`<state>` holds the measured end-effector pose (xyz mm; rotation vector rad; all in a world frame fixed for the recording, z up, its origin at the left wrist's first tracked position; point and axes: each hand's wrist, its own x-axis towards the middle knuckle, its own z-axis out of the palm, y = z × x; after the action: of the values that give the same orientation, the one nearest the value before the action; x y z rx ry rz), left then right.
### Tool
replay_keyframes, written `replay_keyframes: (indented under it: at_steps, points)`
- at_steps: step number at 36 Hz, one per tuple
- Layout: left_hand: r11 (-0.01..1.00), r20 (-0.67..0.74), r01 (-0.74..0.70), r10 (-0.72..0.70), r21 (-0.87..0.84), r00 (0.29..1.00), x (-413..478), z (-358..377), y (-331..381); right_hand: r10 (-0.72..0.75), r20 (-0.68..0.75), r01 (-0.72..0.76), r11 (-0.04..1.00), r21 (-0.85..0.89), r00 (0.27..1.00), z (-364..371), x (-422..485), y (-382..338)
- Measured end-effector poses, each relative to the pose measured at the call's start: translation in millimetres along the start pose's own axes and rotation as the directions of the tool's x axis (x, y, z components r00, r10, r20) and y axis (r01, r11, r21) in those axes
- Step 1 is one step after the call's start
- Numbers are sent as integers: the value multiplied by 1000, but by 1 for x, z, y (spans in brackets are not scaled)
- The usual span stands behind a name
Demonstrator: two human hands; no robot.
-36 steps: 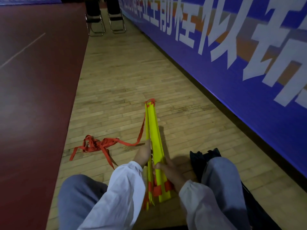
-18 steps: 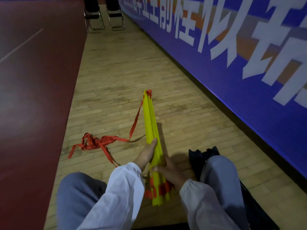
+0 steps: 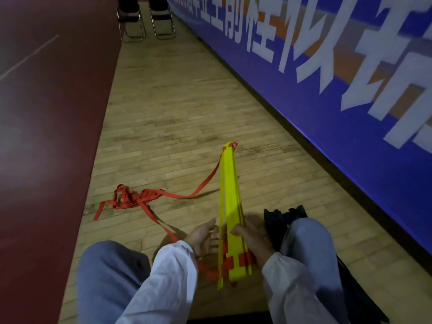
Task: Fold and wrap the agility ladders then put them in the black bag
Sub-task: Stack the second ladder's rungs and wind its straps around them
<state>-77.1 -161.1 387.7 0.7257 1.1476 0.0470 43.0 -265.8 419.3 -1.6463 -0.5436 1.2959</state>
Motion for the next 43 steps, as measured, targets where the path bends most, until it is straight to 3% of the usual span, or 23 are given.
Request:
replay_keyframes:
  at_steps: [3, 5, 9, 11, 16, 22, 26, 30, 32, 35, 38, 43]
  points:
    - [998, 40, -63, 62, 16, 997, -8, 8, 8, -13, 2, 13, 999, -34, 1000, -5, 0, -1]
    - [988, -6, -137, 137, 77, 990, -13, 7, 16, -15, -2, 15, 999, -45, 1000, -7, 3, 0]
    - [921, -237, -364, 388, 142, 890, 29, -12, 23, -42, 3, 42, 996, -75, 999, -7, 6, -1]
    - [905, -223, -388, 419, 172, 880, 59, -15, 22, -58, 11, 58, 995, -83, 998, -1, 7, -5]
    - [834, -106, -511, 539, 209, 836, -7, 29, 39, -160, 26, 161, 986, -44, 987, 19, 10, -6]
    - [837, -22, -547, 547, -21, 837, -12, 41, 35, -261, 14, 261, 962, -73, 965, 25, 11, -13]
    - [828, 11, -556, 559, -75, 829, -14, 36, 35, -264, -15, 263, 963, -57, 964, 21, 17, -9]
    - [877, 46, -465, 473, -123, 880, -14, 29, 38, -251, -7, 249, 965, -75, 968, 14, 21, -6]
    - [895, 50, -445, 445, -16, 894, -17, 28, 37, -248, 0, 247, 965, -89, 969, 11, 21, -6]
    - [857, 76, -413, 411, 307, 909, -32, 29, 38, -237, -23, 233, 966, -112, 971, 8, 22, -7]
    - [639, 185, -376, 347, 671, 919, -46, 29, 42, -204, -37, 201, 978, -63, 978, 4, 24, -9]
    - [357, 266, -386, 341, 851, 902, -55, 23, 53, -147, -73, 143, 988, -60, 986, 5, 30, -5]
